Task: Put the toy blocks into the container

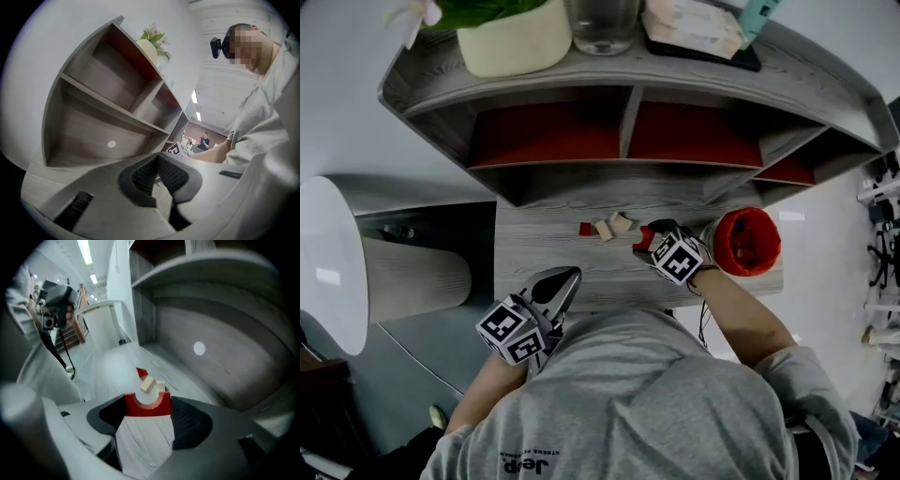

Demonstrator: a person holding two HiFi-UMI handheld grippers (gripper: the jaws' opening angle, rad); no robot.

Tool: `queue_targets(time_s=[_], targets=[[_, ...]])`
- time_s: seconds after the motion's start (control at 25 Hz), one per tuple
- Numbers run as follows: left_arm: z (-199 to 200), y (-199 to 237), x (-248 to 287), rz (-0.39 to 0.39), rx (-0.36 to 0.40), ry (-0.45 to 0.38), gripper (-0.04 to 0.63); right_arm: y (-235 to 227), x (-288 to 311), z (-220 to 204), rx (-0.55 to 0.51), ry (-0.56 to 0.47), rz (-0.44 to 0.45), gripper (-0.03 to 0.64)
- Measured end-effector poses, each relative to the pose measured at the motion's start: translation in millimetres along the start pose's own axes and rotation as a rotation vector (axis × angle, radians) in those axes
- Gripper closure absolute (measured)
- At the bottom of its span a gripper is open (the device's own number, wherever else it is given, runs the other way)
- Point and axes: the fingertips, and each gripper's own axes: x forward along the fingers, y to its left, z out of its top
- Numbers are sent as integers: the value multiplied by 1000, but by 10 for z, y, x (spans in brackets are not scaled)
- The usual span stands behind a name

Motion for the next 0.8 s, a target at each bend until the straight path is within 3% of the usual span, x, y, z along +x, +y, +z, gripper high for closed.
queue_targets(time_s=[0.12,0.24,0.52,0.8], targets=[[90,-273,362,-38,36,-5,581,12,-659,273,-3,-122,15,298],[152,-637,859,-81,67,-9,581,-186,-1328,192,-18,-190,-1,298],[104,-1574,2156,-173,126,-4,581,-951,-2475,-722,-10,-200,-78,298],[-82,-2161,2909,-191,161,33,581,-1336,-2706,-1463,-4,-169,-62,298]])
